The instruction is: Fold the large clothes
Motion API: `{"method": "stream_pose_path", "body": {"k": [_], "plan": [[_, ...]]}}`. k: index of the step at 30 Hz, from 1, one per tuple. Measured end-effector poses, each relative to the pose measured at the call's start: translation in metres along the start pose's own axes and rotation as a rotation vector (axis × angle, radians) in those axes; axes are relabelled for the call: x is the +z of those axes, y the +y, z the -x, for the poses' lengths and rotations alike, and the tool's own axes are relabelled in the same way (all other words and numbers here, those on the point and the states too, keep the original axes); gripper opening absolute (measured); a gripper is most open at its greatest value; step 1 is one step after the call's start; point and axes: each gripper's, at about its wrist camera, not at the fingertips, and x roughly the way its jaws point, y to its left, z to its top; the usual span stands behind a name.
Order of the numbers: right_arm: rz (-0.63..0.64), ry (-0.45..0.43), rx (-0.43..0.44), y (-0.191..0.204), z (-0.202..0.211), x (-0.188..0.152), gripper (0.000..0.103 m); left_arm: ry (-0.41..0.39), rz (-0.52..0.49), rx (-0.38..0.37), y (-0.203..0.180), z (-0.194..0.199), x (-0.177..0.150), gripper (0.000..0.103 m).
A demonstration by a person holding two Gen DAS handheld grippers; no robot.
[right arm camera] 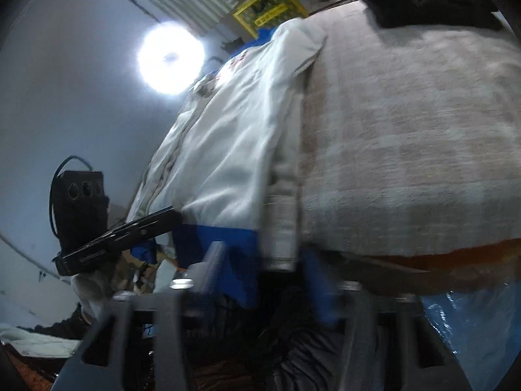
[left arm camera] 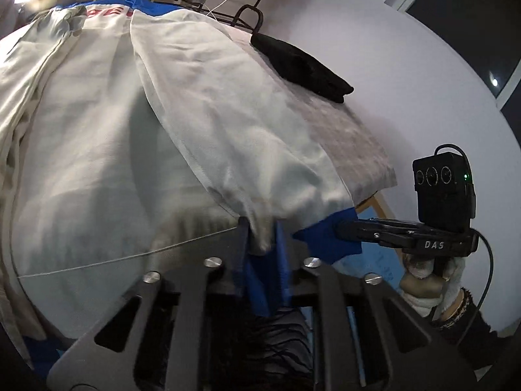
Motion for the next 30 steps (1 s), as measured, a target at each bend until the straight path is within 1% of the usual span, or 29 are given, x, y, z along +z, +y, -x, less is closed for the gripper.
{"method": "stream_pose_path", "body": {"k": [2, 3, 5, 7, 9, 10, 11, 12, 13, 14, 15, 16, 17, 18, 19, 20, 22, 24, 25, 27, 28, 29, 30], "plan": [[0.009, -0.018, 0.027, 0.007, 0.007, 0.002, 0.01, -0.019, 0.023, -0.018, 0.0, 0.007, 0.001, 0.014], [0.017, -0.036, 0.05, 0.012, 0.015, 0.005, 0.01, -0.028, 0.015, -0.002, -0.001, 0.008, 0.001, 0.014], [0.047, -0.044, 0.048, 0.017, 0.022, 0.008, 0.01, -0.038, -0.029, 0.062, -0.003, 0.007, -0.001, 0.014], [0.03, -0.001, 0.025, 0.01, 0.012, 0.006, 0.01, -0.032, -0.051, 0.101, -0.005, 0.004, -0.007, 0.018], [-0.014, 0.038, 0.001, -0.003, -0.003, 0.003, 0.009, -0.069, -0.1, 0.131, -0.011, 0.009, -0.015, 0.02], [-0.035, 0.042, 0.017, -0.009, -0.006, 0.002, 0.01, -0.095, -0.132, 0.149, -0.017, 0.015, -0.021, 0.025], [-0.063, 0.031, 0.056, -0.015, -0.004, 0.0, 0.009, -0.115, -0.166, 0.149, -0.023, 0.019, -0.026, 0.035], [-0.083, 0.021, 0.085, -0.018, -0.002, 0.0, 0.01, -0.132, -0.204, 0.143, -0.03, 0.023, -0.031, 0.041], [-0.109, 0.006, 0.124, -0.021, 0.002, 0.001, 0.011, -0.143, -0.249, 0.153, -0.039, 0.026, -0.036, 0.048], [-0.123, -0.002, 0.139, -0.024, 0.006, 0.0, 0.018, -0.146, -0.324, 0.165, -0.053, 0.026, -0.042, 0.048], [-0.134, -0.011, 0.137, -0.026, 0.012, 0.001, 0.021, -0.143, -0.367, 0.162, -0.061, 0.025, -0.043, 0.048], [-0.126, -0.022, 0.122, -0.026, 0.017, 0.001, 0.029, -0.137, -0.422, 0.162, -0.072, 0.022, -0.046, 0.049], [-0.106, -0.053, 0.09, -0.026, 0.028, 0.0, 0.036, -0.141, -0.49, 0.173, -0.086, 0.017, -0.049, 0.05], [-0.1, -0.074, 0.08, -0.027, 0.034, -0.001, 0.037, -0.146, -0.52, 0.18, -0.094, 0.014, -0.05, 0.052], [-0.102, -0.104, 0.073, -0.03, 0.047, -0.002, 0.038, -0.146, -0.562, 0.186, -0.104, 0.007, -0.05, 0.058], [-0.111, -0.131, 0.074, -0.034, 0.057, -0.004, 0.039, -0.135, -0.604, 0.18, -0.114, -0.003, -0.05, 0.063], [-0.13, -0.193, 0.067, -0.042, 0.083, -0.009, 0.042, -0.104, -0.661, 0.176, -0.127, -0.021, -0.049, 0.063], [-0.136, -0.244, 0.044, -0.047, 0.104, -0.013, 0.046, -0.097, -0.702, 0.201, -0.136, -0.035, -0.049, 0.063], [-0.139, -0.268, 0.03, -0.049, 0.116, -0.016, 0.047, -0.095, -0.733, 0.23, -0.141, -0.045, -0.047, 0.064], [-0.15, -0.305, 0.012, -0.051, 0.136, -0.024, 0.047, -0.066, -0.758, 0.256, -0.145, -0.062, -0.044, 0.064], [-0.155, -0.322, 0.007, -0.051, 0.145, -0.026, 0.047, -0.049, -0.759, 0.267, -0.143, -0.071, -0.04, 0.065], [-0.156, -0.33, 0.005, -0.05, 0.15, -0.024, 0.047, -0.032, -0.756, 0.293, -0.141, -0.082, -0.038, 0.065], [-0.154, -0.343, 0.0, -0.05, 0.156, -0.025, 0.047, -0.029, -0.753, 0.306, -0.139, -0.086, -0.037, 0.065]]}}
